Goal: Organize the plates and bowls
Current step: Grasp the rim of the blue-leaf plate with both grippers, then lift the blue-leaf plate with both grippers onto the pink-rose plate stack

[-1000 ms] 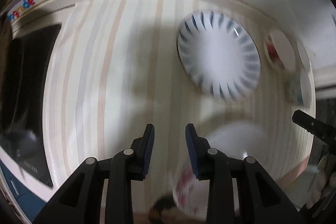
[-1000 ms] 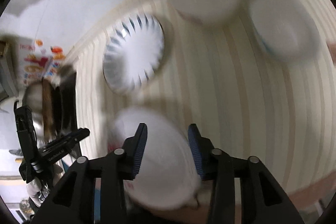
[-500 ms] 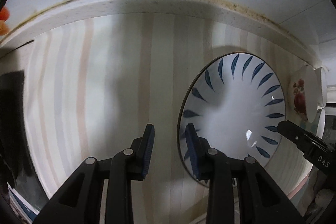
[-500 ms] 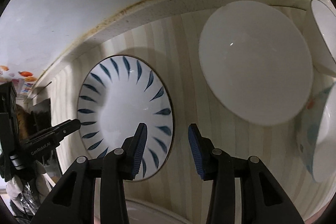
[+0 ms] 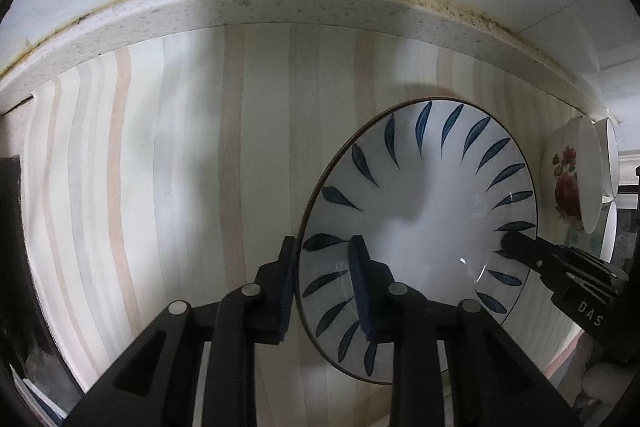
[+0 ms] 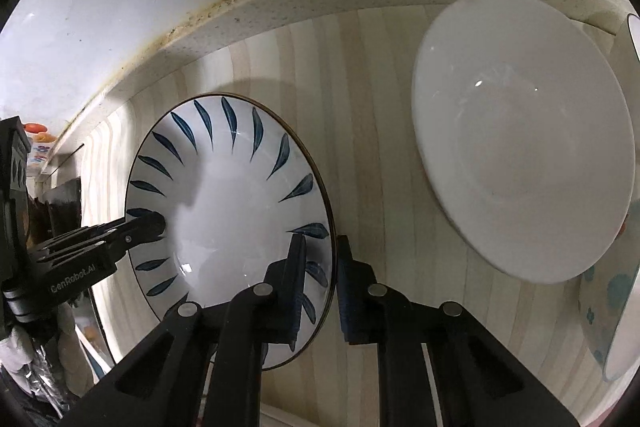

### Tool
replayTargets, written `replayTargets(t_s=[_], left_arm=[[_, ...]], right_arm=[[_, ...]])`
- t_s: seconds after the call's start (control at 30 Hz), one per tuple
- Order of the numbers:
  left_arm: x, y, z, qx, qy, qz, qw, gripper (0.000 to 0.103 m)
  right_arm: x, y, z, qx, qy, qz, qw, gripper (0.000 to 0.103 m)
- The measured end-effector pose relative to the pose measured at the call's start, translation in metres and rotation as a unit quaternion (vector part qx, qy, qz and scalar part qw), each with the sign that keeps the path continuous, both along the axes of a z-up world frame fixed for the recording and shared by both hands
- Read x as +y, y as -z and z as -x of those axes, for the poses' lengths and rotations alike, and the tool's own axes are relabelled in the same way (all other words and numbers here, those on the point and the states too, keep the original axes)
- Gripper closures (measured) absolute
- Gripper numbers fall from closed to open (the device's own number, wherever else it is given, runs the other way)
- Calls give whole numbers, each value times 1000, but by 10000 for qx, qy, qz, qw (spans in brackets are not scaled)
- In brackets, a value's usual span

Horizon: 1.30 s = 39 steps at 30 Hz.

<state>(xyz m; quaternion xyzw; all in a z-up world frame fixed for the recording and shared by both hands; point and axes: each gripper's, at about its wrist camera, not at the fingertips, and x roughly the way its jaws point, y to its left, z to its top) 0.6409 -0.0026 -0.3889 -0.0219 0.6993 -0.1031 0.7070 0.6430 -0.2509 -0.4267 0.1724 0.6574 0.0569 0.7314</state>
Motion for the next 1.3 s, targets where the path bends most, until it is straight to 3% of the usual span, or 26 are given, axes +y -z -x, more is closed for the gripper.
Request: replayTargets(t_s=[0.4, 0.63, 0.8, 0.93, 1.0, 1.3], left_arm=[[-21, -43, 30, -521, 100, 4, 9986, 80], [-14, -85, 64, -802, 178, 10, 9966, 80], [-13, -100, 105, -844, 235, 31, 9961, 80], [-17, -97, 139, -898, 306, -30, 9955, 80], [-20, -93, 155, -676, 267, -137, 9973, 80], [-21, -64, 210, -232, 300, -119, 9992, 80]], right_arm=[[5, -37, 12, -240, -174, -68, 9995, 89], [-2, -76, 47, -417, -302, -163, 9985, 89], [1, -89, 82, -493, -346, -188, 9980, 89], [-1, -94, 117, -472, -422, -235, 9977, 89], [-5, -93, 136, -436, -468, -230, 9977, 89], [-7, -56, 197, -84, -487, -346, 9982, 89]])
